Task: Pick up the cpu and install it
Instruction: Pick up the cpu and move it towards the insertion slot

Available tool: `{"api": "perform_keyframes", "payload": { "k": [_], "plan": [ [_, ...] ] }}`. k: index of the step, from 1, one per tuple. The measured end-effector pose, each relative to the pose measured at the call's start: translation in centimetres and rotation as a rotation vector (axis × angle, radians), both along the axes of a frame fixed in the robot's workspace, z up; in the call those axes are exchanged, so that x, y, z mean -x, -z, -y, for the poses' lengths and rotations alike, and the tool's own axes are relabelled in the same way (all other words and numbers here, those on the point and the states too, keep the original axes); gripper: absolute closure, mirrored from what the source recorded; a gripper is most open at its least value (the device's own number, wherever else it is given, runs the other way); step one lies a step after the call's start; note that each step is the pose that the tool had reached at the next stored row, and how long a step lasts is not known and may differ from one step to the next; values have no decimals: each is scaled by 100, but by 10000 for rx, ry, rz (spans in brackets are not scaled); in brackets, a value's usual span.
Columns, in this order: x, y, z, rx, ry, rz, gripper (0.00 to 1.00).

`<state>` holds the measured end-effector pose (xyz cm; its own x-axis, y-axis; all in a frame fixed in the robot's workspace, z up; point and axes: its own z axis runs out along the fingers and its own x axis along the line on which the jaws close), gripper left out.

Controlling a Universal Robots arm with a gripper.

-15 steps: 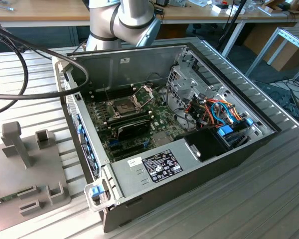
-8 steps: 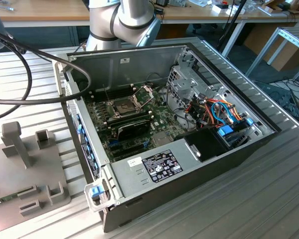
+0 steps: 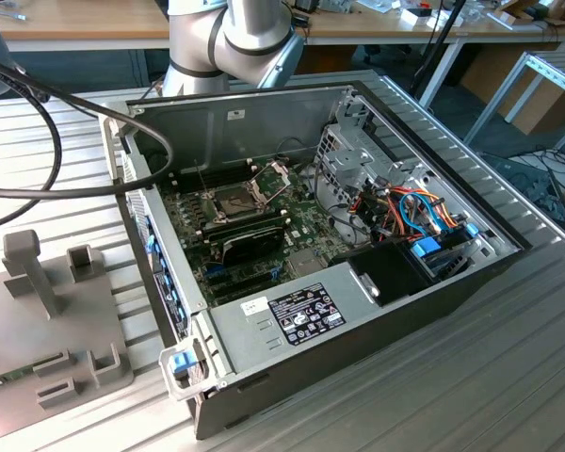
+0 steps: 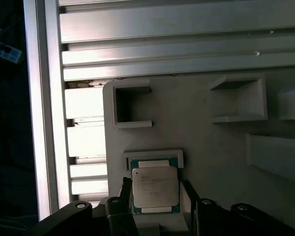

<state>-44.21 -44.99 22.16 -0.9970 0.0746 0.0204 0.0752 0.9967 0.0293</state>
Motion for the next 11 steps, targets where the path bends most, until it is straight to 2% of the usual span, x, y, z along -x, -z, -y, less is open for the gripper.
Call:
{"api": "perform_keyframes", "payload": {
  "k": [2, 3, 4, 11],
  "plan": [
    [0, 0, 0, 12, 0, -1, 39],
    [0, 0, 0, 12, 0, -1, 39],
    [1, 0, 0, 12, 1, -2, 33],
    [0, 75, 0, 28, 1, -1, 33]
  ]
}}
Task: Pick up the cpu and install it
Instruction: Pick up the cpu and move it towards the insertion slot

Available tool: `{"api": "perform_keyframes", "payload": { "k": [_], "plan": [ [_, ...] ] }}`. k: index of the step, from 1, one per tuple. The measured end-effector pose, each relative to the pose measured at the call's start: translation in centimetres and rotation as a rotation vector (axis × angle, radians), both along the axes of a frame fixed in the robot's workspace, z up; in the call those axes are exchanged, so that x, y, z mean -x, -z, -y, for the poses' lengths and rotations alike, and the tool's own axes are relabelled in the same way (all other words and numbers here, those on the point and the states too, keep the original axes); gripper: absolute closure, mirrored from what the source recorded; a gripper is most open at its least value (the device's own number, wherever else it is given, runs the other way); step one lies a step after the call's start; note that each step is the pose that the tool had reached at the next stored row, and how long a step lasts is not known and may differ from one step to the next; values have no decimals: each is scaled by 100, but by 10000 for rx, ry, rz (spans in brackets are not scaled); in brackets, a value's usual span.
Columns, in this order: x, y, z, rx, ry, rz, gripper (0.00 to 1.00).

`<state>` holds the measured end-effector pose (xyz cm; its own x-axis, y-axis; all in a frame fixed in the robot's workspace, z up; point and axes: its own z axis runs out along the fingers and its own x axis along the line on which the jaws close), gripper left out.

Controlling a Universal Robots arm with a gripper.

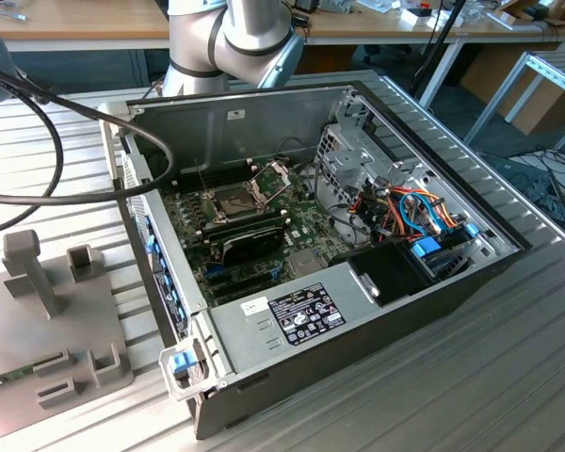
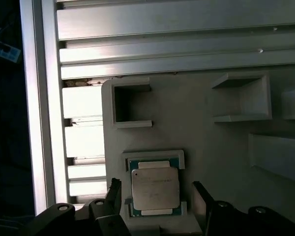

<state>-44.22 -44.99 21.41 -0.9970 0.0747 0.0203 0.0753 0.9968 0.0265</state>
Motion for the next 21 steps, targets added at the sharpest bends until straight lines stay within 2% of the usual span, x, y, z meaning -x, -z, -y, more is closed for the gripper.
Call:
{"api": "perform_keyframes", "payload": {
  "k": [5, 11, 16, 21],
  "plan": [
    [0, 60, 0, 38, 0, -2, 33],
    [-4, 78, -1, 46, 1, -3, 33],
    [-14, 126, 0, 59, 0, -25, 33],
    [-23, 140, 0, 70, -1, -43, 33]
  ]
}}
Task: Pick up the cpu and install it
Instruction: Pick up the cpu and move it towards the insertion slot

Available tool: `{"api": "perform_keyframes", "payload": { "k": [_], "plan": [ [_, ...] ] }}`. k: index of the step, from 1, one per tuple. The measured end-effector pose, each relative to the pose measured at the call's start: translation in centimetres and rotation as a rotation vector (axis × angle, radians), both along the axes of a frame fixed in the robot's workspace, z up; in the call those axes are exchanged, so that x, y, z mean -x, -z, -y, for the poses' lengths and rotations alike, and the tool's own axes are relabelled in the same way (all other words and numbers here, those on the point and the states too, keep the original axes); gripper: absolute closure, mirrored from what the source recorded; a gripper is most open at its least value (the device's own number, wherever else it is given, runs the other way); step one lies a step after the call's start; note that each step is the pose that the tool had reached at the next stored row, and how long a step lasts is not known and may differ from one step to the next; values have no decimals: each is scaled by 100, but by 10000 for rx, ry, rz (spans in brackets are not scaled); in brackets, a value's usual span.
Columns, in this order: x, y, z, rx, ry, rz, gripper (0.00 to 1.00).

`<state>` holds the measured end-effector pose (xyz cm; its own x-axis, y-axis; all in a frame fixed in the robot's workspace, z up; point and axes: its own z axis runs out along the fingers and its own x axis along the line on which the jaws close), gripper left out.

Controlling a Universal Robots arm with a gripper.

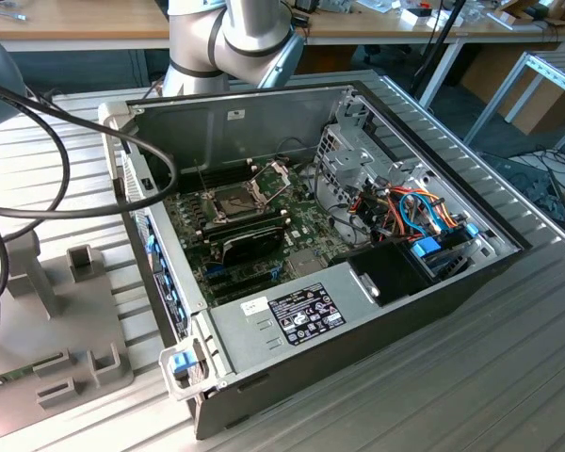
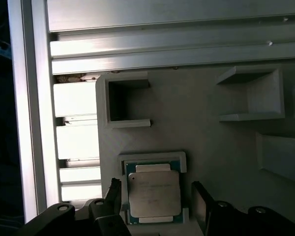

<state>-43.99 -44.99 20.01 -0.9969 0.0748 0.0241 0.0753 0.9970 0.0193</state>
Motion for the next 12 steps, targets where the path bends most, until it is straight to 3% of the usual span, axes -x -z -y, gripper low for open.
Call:
{"api": "perform_keyframes", "payload": {
  "k": [7, 12],
  "plan": [
    [-2, 34, 0, 68, 0, -54, 33],
    [-7, 45, 0, 73, 1, -65, 33]
  ]
}}
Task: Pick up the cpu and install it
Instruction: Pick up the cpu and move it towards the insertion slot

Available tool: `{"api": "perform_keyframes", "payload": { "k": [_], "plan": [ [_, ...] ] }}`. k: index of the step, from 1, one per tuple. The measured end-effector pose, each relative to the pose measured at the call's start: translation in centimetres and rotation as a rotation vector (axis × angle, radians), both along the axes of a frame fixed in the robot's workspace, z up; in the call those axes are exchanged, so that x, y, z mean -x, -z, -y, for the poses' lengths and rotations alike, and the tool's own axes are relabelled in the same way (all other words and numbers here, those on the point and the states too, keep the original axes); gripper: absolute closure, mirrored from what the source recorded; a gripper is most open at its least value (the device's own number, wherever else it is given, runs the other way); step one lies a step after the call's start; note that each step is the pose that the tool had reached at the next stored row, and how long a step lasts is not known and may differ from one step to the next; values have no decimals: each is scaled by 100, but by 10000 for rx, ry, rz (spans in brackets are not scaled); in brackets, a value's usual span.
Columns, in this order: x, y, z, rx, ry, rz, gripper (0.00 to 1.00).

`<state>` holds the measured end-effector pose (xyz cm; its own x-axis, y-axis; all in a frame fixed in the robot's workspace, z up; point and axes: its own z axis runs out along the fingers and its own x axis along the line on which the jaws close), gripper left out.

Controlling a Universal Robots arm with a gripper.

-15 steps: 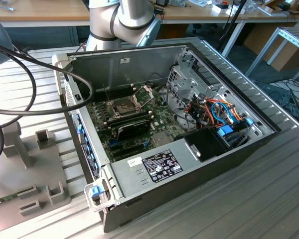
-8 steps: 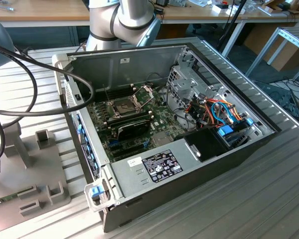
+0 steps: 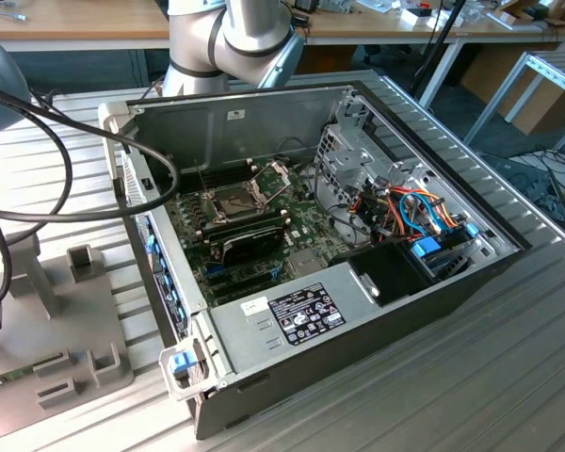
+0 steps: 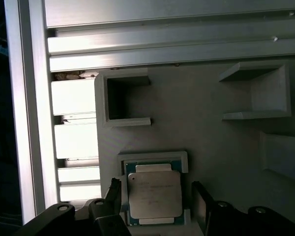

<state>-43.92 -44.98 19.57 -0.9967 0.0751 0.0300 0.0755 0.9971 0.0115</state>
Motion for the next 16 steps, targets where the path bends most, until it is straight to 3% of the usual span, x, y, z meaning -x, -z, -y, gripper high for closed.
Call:
{"api": "perform_keyframes", "payload": {
  "k": [16],
  "plan": [
    [-5, 33, -2, 1, -7, 1, 33]
  ]
}}
